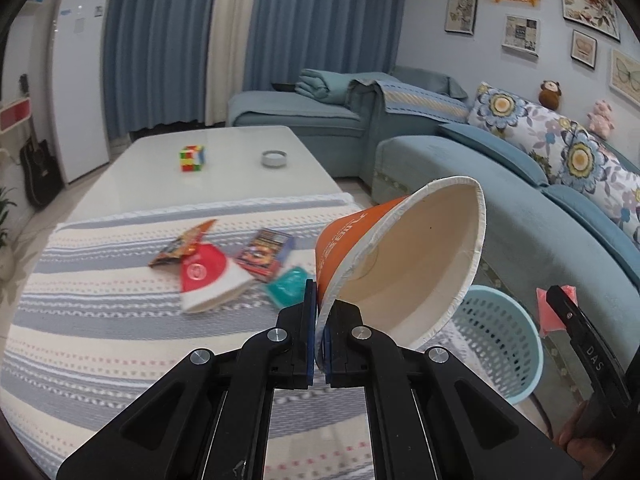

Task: Collect trash
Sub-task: 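Carry the orange cup and pink clay over the blue basket and open both tools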

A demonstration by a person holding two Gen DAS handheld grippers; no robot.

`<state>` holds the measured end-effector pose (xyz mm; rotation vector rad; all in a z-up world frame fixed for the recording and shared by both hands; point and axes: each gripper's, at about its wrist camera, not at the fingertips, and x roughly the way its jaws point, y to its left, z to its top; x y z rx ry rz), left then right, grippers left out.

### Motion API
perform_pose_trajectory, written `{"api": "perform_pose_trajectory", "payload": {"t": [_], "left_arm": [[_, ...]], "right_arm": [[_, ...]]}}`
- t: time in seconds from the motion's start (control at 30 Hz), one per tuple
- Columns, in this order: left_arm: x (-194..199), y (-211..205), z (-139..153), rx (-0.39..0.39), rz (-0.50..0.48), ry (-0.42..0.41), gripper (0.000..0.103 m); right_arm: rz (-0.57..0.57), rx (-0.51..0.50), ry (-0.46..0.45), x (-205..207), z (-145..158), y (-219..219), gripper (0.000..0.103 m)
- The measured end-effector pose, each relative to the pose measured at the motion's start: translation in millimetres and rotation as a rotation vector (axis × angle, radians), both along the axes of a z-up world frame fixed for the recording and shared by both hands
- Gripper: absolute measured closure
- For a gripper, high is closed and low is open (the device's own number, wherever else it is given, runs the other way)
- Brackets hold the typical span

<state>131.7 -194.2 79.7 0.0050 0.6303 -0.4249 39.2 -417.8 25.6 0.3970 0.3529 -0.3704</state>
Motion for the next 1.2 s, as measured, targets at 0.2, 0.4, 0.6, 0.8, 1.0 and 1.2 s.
{"api": "perform_pose_trajectory", "payload": {"t": [0.2, 0.4, 0.6, 0.8, 1.0, 1.2], "left_arm": [[-1.0, -40.3, -5.3, 0.007, -0.075, 0.003, 0.102], [-4.3, -77.2, -13.9, -0.001, -0.146, 0.022, 0.102], [-2.2, -114.9, -30.3, -0.034, -0.213, 0.072, 0.102], [-11.6, -140.2, -48.7, -0.033, -0.29, 0.094, 0.102], [-15.7, -158.2, -69.6, -0.043, -0.327, 0.122, 0.102], [-11.1, -178.9, -83.7, -0.064, -0.341, 0.16, 0.102]], "right_arm": [[-0.055, -0.001, 0.008, -7.8, -4.4, -21.0, 0.074], [-0.146, -0.022, 0.038, -22.0, -12.5, -51.0, 0.074], [-0.185, 0.069, 0.064, -32.4, -36.5, -82.6, 0.074], [-0.201, 0.05, 0.091, -35.3, -42.7, -90.2, 0.074], [-0.22, 0.058, 0.094, -41.3, -46.5, -97.5, 0.074], [-0.217, 0.127, 0.046, -46.8, -47.4, -107.2, 0.074]]}}
